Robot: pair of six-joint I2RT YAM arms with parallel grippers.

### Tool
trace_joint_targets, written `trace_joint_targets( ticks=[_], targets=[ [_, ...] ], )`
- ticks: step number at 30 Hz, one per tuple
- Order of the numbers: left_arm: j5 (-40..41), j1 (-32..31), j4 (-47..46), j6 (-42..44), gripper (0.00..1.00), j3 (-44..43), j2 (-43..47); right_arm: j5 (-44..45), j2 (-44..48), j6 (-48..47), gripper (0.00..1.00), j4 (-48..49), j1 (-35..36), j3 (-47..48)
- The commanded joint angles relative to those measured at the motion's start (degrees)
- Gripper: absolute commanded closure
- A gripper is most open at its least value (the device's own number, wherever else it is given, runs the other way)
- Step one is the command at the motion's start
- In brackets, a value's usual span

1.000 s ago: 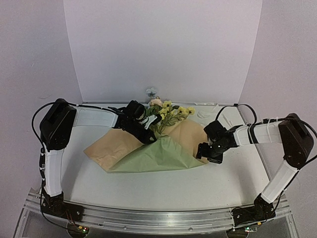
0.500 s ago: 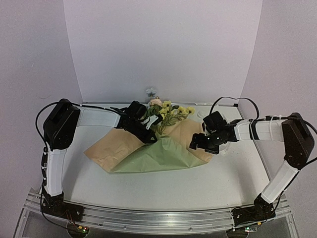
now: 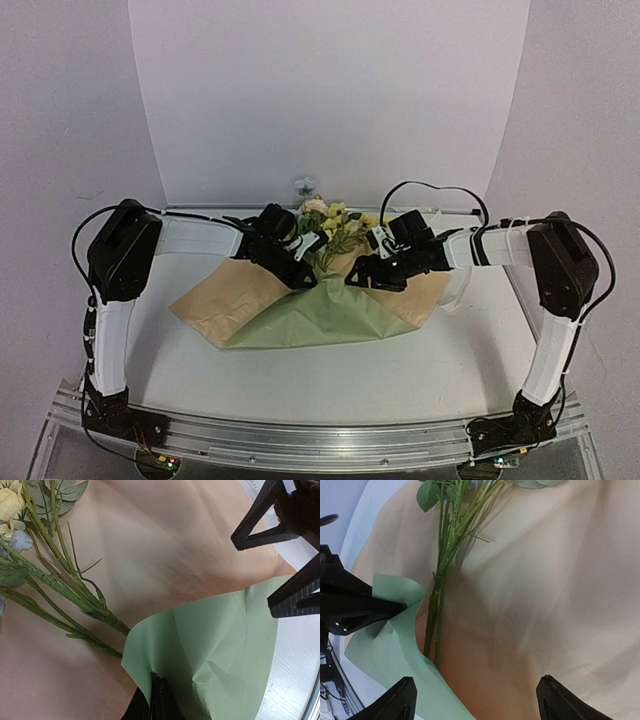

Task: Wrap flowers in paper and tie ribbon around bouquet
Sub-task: Fold the bottom corner of the flattened wrapping paper at the center of the board, then press the fold line of the 1/4-folded wrapping paper.

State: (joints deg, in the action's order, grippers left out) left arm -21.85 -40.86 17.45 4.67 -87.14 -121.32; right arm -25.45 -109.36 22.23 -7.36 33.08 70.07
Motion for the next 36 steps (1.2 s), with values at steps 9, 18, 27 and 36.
trace_joint_targets(
  ticks=[9,18,27,36],
  targets=[
    [0.60,0.24,-1.59,1.05,0.95,-3.07,-0.24,-9.27,-4.51,0.18,0.39,3.20,0.15,3.88],
    [1.68,1.25,-2.10,-0.95,0.80,-2.26,1.14,-9.15,-5.16,2.33,0.81,4.63,0.34,2.75],
    [8.85,3.07,-4.37,-12.44,0.36,2.01,10.48,-1.84,-6.19,4.83,1.00,3.09,1.04,2.20],
    [0.49,3.18,-0.81,-25.90,0.32,5.77,20.49,9.02,-4.84,8.73,1.00,1.46,2.58,0.73]
  ],
)
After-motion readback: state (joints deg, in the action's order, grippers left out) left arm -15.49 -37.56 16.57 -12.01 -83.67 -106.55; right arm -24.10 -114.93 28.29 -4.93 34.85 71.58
